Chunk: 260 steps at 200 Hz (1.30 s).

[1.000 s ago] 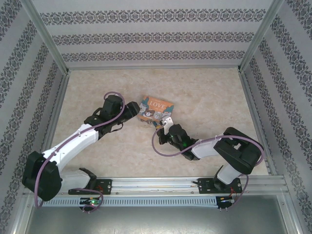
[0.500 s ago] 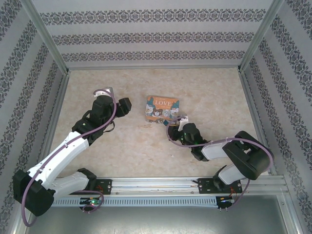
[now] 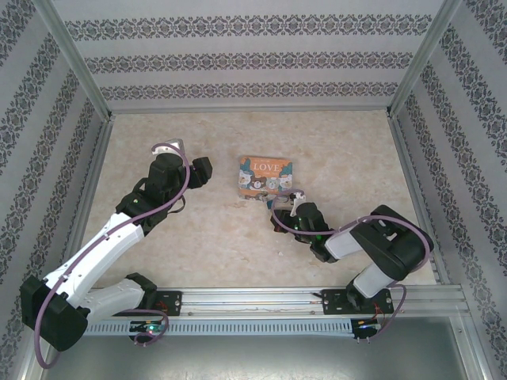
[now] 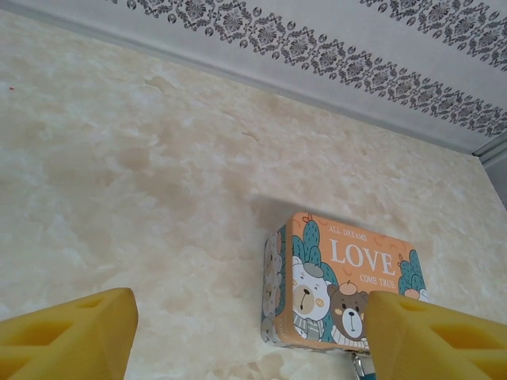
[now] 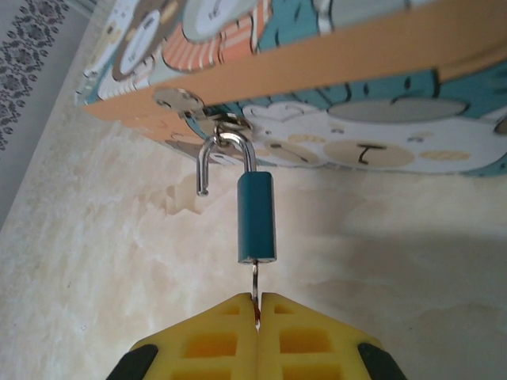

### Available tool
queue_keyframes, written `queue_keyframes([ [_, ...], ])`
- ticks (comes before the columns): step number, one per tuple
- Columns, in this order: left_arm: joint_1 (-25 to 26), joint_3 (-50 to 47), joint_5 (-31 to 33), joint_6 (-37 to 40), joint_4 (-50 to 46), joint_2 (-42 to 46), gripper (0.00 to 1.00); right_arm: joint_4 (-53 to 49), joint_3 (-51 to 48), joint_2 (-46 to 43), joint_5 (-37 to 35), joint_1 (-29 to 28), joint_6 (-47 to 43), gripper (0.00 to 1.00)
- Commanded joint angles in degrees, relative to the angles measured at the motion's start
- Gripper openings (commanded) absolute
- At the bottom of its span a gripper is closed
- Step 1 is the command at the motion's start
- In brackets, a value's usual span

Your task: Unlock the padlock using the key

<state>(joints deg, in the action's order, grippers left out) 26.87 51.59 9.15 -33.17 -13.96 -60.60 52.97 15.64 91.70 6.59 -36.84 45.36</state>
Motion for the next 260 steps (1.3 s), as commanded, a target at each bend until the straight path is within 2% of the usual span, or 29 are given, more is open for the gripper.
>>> queue_keyframes([
  [1,-0.5,-0.7,0.9,1.1,1.4,0.3,0.76,0.7,0.6,2.3,0.4,0.4,1.7,0.00],
  [40,-0.5,-1.2,1.3,1.0,1.6,0.2,0.77,0.3,1.0,3.6,-0.2,0.5,1.0,0.00],
  [60,-0.5,-1.5,1.5,1.2,2.0,0.2,0.77,-0.3,1.1,3.5,-0.6,0.5,0.7,0.04],
  [88,-0.5,-1.9,1.7,1.2,2.4,-0.2,0.78,-2.0,1.1,2.6,-1.1,0.5,0.0,0.09],
  [201,-0.5,-2.4,1.6,0.8,2.5,-0.2,0.79,-8.4,0.6,-3.1,-2.4,0.7,-2.4,0.16],
  [260,-0.5,-2.7,1.8,1.0,2.7,0.1,0.80,-11.3,0.4,-6.0,-4.0,1.0,-3.7,0.27],
])
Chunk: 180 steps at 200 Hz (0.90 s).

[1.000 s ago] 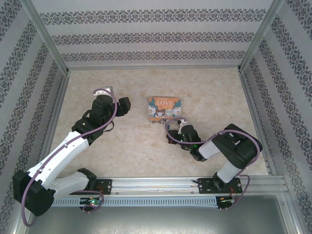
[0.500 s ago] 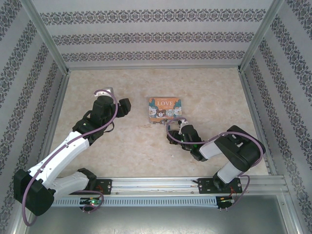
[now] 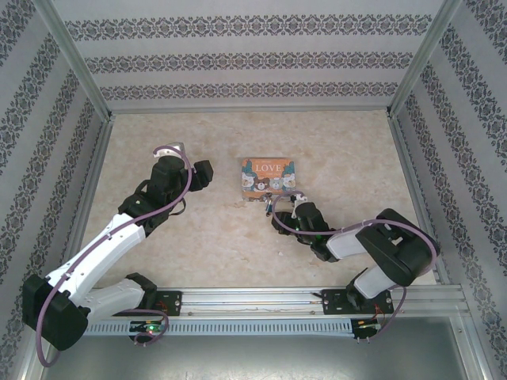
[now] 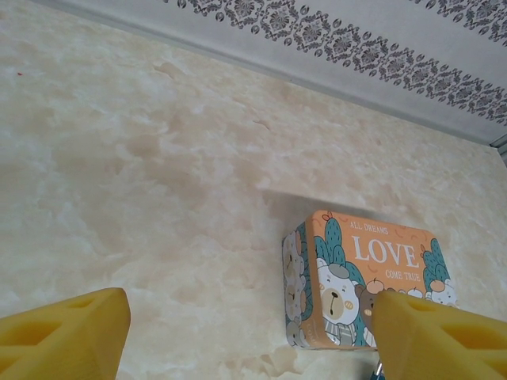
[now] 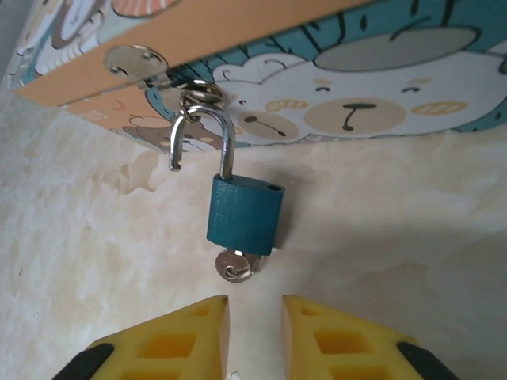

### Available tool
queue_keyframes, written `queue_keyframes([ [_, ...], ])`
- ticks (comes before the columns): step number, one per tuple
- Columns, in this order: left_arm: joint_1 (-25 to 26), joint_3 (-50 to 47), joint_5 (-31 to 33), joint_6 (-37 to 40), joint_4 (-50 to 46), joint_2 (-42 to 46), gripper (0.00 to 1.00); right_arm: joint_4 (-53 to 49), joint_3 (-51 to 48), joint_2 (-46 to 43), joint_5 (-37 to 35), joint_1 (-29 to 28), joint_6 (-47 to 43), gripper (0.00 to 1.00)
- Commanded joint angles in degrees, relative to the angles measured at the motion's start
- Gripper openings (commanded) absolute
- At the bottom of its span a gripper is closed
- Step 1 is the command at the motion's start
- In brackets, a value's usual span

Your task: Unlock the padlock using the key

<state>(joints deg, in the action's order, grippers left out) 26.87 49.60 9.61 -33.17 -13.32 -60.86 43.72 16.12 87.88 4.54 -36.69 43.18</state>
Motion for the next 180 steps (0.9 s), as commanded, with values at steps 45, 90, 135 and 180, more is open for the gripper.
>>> queue_keyframes([
  [45,-0.5,-0.7,1.7,2.1,2.7,0.4,0.83,-7.8,0.0,-7.2,-4.5,1.4,-3.4,0.45],
  [90,-0.7,-2.1,1.1,4.1,5.8,0.9,0.93,-16.8,0.8,-15.5,-7.9,2.7,-7.6,0.73],
  [135,-1.2,-0.9,-3.0,8.2,6.9,-0.9,1.00,-23.9,1.0,-24.4,-10.9,4.9,-10.3,0.98],
  [180,-3.5,3.6,-10.7,10.3,7.0,-6.6,1.00,-28.8,2.0,-32.3,-11.7,8.4,-11.0,0.98],
])
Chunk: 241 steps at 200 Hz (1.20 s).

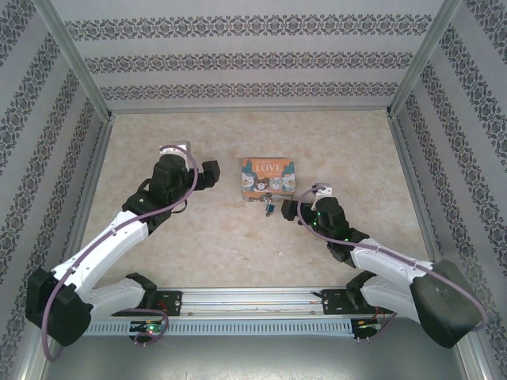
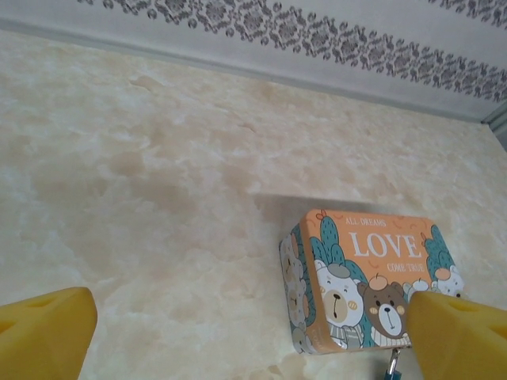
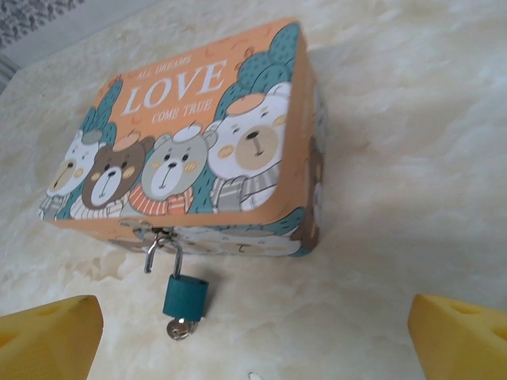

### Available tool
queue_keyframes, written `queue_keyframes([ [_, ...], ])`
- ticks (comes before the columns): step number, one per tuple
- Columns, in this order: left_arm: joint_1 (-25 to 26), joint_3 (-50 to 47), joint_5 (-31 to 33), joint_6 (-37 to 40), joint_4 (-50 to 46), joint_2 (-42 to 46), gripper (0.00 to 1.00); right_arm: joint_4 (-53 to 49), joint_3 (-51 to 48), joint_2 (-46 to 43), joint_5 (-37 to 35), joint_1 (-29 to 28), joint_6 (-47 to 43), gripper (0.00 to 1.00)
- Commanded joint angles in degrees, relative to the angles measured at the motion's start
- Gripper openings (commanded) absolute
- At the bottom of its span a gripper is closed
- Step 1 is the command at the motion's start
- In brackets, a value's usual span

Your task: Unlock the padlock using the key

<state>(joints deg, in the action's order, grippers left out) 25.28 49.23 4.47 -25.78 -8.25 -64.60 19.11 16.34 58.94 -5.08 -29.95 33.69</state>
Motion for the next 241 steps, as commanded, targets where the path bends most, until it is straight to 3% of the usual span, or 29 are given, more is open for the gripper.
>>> queue_keyframes([
  [1,-2.0,4.1,-5.8,2.9,2.0,-3.1,1.00,-4.3,1.8,-3.6,-2.1,1.7,-1.5,0.98],
  [59,-7.3,17.3,-20.7,3.0,-3.4,-17.6,1.00,-12.6,2.5,-12.8,-1.2,5.7,2.3,0.98],
  [122,-8.1,31.4,-29.9,5.6,-12.9,-32.3,1.00,-19.0,0.0,-19.1,1.4,7.5,5.9,0.98],
  [176,-7.9,35.8,-33.7,5.8,-15.2,-38.9,1.00,-21.7,2.1,-17.4,5.8,10.8,5.6,0.98],
  [241,-7.1,34.2,-38.1,0.4,-11.5,-41.0,0.98,-20.5,6.2,-10.0,19.1,20.6,5.4,0.98],
])
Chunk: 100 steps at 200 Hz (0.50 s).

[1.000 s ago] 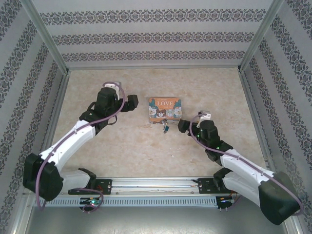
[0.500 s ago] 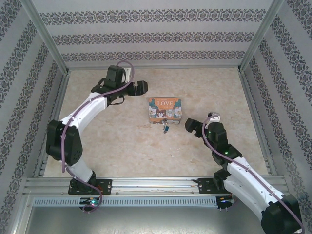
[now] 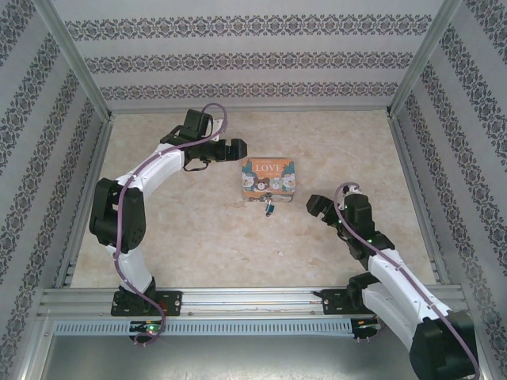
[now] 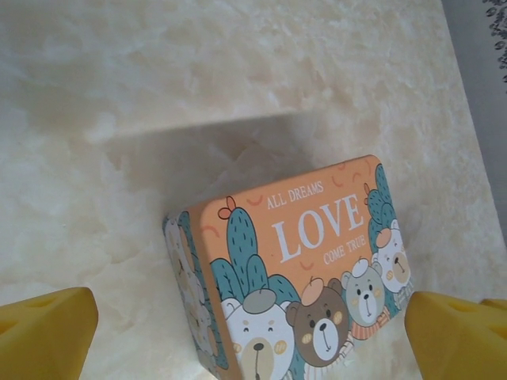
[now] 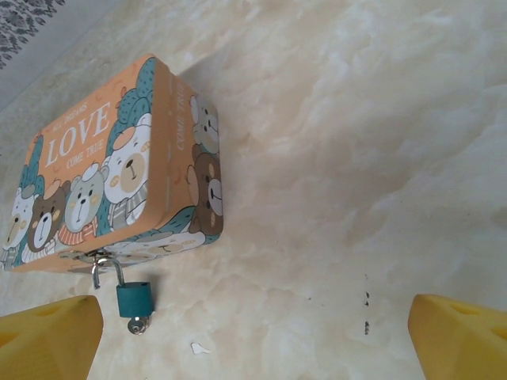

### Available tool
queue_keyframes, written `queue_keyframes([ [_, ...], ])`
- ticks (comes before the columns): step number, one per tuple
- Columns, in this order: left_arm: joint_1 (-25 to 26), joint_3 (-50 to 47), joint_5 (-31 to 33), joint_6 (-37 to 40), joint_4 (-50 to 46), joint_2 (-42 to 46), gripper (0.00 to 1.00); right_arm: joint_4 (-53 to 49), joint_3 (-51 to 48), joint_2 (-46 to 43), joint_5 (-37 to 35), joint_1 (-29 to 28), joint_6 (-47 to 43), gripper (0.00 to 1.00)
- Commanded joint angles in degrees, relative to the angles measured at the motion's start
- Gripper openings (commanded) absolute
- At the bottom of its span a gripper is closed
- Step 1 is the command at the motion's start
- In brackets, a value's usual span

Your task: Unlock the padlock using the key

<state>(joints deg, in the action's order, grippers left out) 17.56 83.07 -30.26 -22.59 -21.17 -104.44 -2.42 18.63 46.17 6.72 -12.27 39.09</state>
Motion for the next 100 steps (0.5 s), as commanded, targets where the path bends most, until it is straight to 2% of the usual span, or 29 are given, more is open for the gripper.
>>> queue_keyframes([
  [1,0.6,0.3,-3.5,-2.8,1.5,-1.2,0.97,1.1,4.0,2.9,7.5,3.0,0.0,0.98],
  [59,2.9,2.3,-5.8,-5.1,1.3,-7.0,0.92,9.1,9.9,15.7,15.2,5.7,0.2,0.98],
  [100,4.0,-1.8,-6.0,-7.3,4.0,-7.6,0.89,13.3,15.4,27.7,20.7,5.4,1.4,0.98],
])
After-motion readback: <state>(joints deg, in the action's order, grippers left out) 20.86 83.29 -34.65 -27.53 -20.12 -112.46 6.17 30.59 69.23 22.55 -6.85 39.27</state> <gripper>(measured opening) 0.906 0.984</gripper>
